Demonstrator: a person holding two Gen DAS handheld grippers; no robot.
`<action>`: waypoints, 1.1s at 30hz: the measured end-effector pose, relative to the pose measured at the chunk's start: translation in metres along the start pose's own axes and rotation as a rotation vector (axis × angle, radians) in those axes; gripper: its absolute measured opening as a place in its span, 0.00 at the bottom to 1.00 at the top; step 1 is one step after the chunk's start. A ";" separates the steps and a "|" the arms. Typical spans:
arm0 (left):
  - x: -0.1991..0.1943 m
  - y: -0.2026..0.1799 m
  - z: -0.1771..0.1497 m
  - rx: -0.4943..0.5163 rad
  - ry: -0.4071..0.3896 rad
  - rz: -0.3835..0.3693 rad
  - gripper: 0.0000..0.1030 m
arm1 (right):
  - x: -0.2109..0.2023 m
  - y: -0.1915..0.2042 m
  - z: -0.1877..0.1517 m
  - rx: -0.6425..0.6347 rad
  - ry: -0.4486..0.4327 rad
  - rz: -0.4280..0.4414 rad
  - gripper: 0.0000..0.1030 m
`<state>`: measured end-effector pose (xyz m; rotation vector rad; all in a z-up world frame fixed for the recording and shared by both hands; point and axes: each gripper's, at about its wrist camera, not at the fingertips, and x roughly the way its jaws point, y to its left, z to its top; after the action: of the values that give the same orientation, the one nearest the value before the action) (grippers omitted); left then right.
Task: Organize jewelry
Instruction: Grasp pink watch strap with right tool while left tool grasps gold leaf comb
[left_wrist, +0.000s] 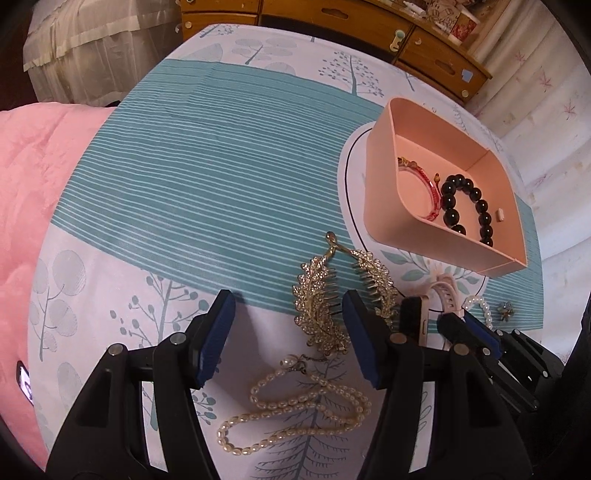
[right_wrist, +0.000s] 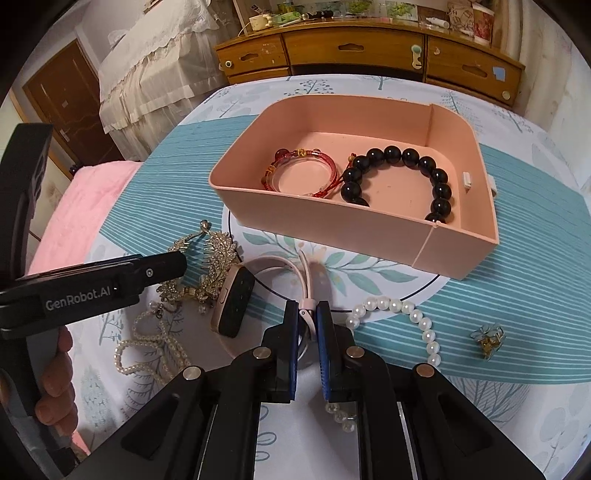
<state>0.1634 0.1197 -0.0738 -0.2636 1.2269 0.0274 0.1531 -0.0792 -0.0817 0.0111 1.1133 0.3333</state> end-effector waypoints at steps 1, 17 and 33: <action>0.001 -0.001 0.001 0.001 0.010 -0.003 0.56 | -0.001 -0.002 0.000 0.009 0.004 0.013 0.09; 0.014 -0.012 0.031 0.009 0.158 0.026 0.56 | -0.015 -0.029 0.005 0.094 -0.001 0.105 0.09; 0.007 -0.020 0.025 0.065 0.157 0.076 0.21 | -0.021 -0.027 0.002 0.090 -0.008 0.110 0.09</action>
<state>0.1926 0.1049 -0.0691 -0.1640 1.3915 0.0332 0.1537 -0.1106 -0.0667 0.1537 1.1212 0.3805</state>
